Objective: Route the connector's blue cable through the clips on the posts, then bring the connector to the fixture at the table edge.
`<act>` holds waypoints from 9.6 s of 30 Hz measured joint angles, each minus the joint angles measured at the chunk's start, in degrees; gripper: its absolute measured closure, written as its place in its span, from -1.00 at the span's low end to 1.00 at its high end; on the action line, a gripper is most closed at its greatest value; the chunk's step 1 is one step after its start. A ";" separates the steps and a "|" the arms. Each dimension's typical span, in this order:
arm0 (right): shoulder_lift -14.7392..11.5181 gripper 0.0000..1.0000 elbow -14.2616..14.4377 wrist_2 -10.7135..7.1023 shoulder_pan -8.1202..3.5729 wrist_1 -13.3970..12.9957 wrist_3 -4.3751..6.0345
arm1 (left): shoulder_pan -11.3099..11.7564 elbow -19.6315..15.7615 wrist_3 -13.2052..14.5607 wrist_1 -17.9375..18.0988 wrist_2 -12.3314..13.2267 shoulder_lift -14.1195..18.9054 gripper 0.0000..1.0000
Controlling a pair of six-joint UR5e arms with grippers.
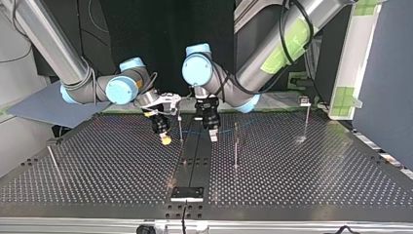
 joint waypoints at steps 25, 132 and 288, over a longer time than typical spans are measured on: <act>0.00 1.00 -0.01 0.05 0.27 -0.13 0.00 | 1.33 -0.02 0.79 0.19 -0.15 -0.01 -0.54; -6.06 1.00 11.25 3.35 0.17 0.56 -4.22 | -7.25 -4.83 3.77 3.38 -8.05 -4.05 0.93; -1.69 1.00 24.38 -6.10 -13.47 -19.53 4.66 | -3.25 2.36 3.86 6.15 6.29 -16.68 0.88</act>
